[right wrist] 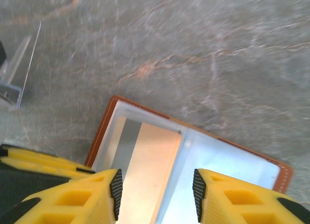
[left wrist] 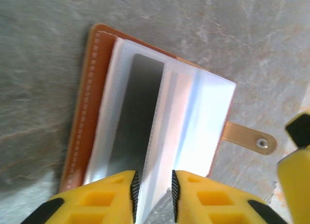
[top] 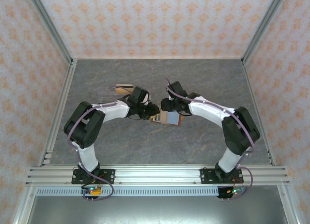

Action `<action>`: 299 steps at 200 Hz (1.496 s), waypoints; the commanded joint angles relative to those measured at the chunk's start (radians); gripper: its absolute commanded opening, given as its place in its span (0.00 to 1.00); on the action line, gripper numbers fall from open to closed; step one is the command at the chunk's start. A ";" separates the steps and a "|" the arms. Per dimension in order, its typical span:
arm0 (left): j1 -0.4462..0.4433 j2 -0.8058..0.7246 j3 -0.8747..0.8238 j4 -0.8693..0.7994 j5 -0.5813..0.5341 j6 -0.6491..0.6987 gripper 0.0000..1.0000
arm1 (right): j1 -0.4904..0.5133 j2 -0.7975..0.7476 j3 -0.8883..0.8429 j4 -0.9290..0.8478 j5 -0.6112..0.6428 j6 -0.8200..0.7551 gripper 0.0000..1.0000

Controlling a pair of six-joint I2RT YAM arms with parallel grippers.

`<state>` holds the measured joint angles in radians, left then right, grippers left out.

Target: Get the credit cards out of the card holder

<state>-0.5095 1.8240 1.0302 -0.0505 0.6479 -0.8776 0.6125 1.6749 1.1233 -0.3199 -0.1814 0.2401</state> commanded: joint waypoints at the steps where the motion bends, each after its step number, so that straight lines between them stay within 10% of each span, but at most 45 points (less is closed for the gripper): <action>1: -0.028 -0.038 0.004 0.072 0.051 -0.026 0.31 | -0.034 -0.074 -0.061 0.085 0.096 0.076 0.46; 143: -0.129 0.166 0.293 -0.009 0.017 -0.022 0.54 | -0.112 -0.246 -0.204 0.171 0.246 0.183 0.50; 299: -0.093 0.127 0.171 -0.006 -0.092 -0.084 0.30 | -0.112 -0.018 -0.067 0.013 0.007 0.105 0.26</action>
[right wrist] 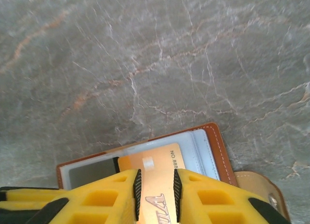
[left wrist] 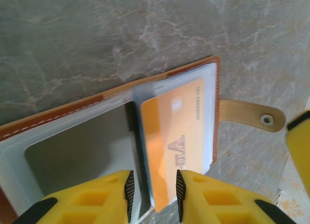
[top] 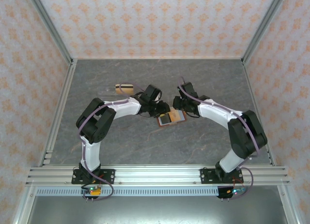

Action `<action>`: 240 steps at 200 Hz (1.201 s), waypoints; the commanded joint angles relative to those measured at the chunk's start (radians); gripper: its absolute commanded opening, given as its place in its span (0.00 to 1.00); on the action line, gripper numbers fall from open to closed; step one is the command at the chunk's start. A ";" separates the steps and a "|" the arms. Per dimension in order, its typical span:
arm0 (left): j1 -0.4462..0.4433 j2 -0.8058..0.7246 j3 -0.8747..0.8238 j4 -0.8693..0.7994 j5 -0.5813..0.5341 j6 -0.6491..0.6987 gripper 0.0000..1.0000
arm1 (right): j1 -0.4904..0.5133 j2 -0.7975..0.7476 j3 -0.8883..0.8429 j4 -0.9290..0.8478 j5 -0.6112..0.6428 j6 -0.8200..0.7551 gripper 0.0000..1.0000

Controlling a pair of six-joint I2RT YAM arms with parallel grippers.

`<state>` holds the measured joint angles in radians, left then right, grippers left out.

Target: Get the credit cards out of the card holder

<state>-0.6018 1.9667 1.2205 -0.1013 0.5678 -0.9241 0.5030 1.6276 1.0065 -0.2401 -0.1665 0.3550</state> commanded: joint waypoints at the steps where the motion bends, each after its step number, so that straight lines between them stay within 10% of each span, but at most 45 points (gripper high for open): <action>1: -0.001 -0.015 -0.019 0.045 -0.011 -0.038 0.30 | -0.003 0.032 0.051 -0.068 -0.007 -0.010 0.26; 240: 0.002 0.080 -0.022 0.139 0.036 -0.116 0.25 | -0.003 0.202 0.127 -0.171 -0.094 0.015 0.29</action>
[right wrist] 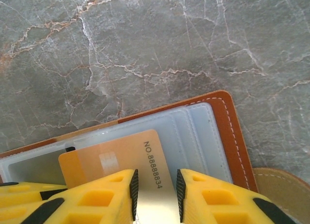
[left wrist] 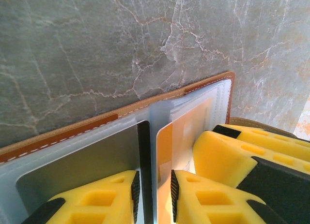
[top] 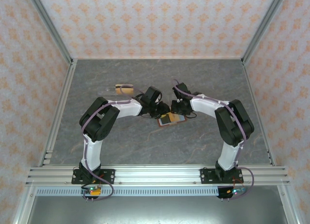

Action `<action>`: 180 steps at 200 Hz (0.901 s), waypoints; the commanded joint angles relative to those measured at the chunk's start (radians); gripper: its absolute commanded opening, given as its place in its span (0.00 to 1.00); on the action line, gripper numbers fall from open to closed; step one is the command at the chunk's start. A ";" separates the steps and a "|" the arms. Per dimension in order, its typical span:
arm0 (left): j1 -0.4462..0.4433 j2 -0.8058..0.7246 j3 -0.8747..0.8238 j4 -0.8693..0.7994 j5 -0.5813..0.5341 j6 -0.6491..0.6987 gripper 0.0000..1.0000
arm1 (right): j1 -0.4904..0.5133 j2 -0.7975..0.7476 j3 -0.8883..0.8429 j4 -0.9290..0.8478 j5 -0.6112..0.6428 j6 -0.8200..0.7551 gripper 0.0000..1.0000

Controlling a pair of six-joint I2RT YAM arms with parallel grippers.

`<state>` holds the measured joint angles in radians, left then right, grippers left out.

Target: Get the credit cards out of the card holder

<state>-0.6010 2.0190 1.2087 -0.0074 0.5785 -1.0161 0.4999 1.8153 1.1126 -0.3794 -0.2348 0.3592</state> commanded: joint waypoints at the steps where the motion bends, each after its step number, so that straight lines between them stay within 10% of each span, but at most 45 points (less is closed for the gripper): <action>1: 0.002 0.027 -0.010 0.046 0.025 -0.024 0.25 | 0.000 0.015 0.021 -0.032 -0.026 0.011 0.29; 180: 0.054 -0.071 -0.109 0.025 0.021 0.031 0.06 | -0.013 0.031 0.004 -0.011 0.048 0.031 0.26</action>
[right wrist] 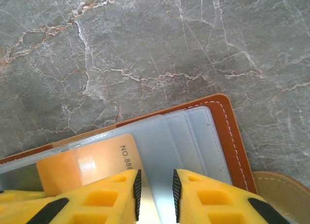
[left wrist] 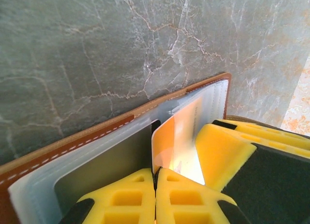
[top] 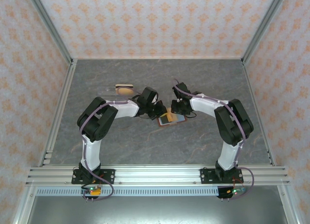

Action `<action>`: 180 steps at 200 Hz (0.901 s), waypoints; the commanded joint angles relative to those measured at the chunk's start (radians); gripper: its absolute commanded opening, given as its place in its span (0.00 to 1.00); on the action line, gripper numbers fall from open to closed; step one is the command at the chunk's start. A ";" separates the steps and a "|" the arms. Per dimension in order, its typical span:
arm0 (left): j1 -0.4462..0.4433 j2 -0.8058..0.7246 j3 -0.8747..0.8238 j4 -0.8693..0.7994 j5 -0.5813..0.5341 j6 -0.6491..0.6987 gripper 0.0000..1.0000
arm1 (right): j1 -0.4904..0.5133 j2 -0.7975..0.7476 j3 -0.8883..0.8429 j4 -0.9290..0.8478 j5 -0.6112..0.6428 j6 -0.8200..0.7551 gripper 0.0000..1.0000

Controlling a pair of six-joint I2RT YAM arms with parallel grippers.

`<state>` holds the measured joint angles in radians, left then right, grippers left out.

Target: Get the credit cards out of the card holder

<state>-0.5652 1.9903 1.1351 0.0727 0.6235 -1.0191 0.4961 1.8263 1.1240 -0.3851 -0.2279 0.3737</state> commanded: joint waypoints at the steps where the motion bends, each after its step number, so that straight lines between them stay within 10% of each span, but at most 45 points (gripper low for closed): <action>1: 0.019 -0.043 -0.036 -0.055 -0.024 0.034 0.06 | -0.010 0.020 -0.008 -0.006 0.041 0.018 0.26; 55: 0.056 -0.168 -0.089 -0.119 -0.043 0.093 0.01 | -0.008 -0.039 -0.028 0.047 0.005 0.015 0.28; 93: 0.098 -0.307 -0.113 -0.202 -0.076 0.163 0.00 | -0.009 -0.175 -0.075 0.166 -0.127 0.024 0.47; 180: 0.250 -0.499 -0.179 -0.008 0.086 0.066 0.00 | -0.010 -0.102 -0.049 0.664 -0.647 0.378 0.75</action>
<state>-0.3542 1.5204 0.9924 -0.0483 0.6304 -0.8978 0.4900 1.6798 1.0527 0.0559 -0.7029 0.5922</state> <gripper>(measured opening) 0.047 0.744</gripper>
